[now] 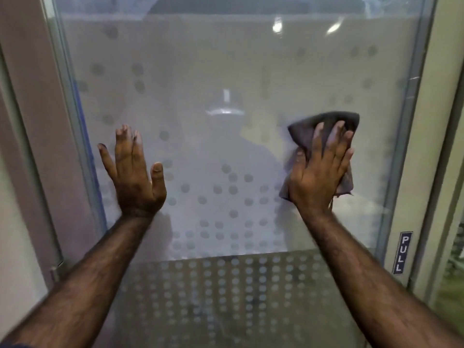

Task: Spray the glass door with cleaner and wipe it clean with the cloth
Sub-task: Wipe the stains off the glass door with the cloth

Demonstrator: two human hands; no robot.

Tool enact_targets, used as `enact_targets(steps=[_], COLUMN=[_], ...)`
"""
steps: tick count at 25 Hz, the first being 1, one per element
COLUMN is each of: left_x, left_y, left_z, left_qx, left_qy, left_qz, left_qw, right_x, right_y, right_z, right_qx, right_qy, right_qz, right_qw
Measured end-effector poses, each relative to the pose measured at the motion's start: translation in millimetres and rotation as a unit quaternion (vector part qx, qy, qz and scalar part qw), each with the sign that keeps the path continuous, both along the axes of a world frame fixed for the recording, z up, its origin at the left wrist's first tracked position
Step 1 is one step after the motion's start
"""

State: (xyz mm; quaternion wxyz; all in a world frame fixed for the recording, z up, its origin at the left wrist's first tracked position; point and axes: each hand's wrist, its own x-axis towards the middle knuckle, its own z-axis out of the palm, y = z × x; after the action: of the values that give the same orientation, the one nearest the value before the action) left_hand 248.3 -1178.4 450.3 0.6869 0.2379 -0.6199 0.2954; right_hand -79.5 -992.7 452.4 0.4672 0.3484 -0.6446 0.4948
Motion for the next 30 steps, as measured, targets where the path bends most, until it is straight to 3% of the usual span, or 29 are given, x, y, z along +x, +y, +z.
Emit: enact_targets(steps=[3,8,11,14,17,19,26,30], left_x=[1,7,13,24,36,38,17,15], left_y=[1,9,11,10,8,8,5,-2], left_z=[2,5,5,-7,-28,-37,-9,-9], left_qx=[0.014,0.060,0.068,0.074,0.082,0.079,0.050,0.033], left_qy=[-0.009,-0.022,-0.003,0.023,-0.031,-0.077,-0.079,-0.088], left_qz=[-0.014,-0.014,-0.013,-0.009,0.002,0.016,0.034,0.022], left_qw=[1.000,0.998,0.998,0.997,0.996,0.994,0.995,0.995], right_x=[32,128,187,212,200,181,90,16], right_y=[-26,-69,-92,-102,-97,-90,-45,-9], right_z=[74,113,81,11,-44,-49,49,91], right_qx=[-0.043,-0.008,0.063,0.154,0.199,0.201,0.118,0.049], right_qy=[-0.011,0.124,0.267,0.344,0.392,0.407,0.317,0.191], right_qz=[-0.035,0.030,0.117,0.188,0.207,0.212,0.110,0.031], right_qw=[0.998,0.992,0.955,0.907,0.874,0.865,0.935,0.980])
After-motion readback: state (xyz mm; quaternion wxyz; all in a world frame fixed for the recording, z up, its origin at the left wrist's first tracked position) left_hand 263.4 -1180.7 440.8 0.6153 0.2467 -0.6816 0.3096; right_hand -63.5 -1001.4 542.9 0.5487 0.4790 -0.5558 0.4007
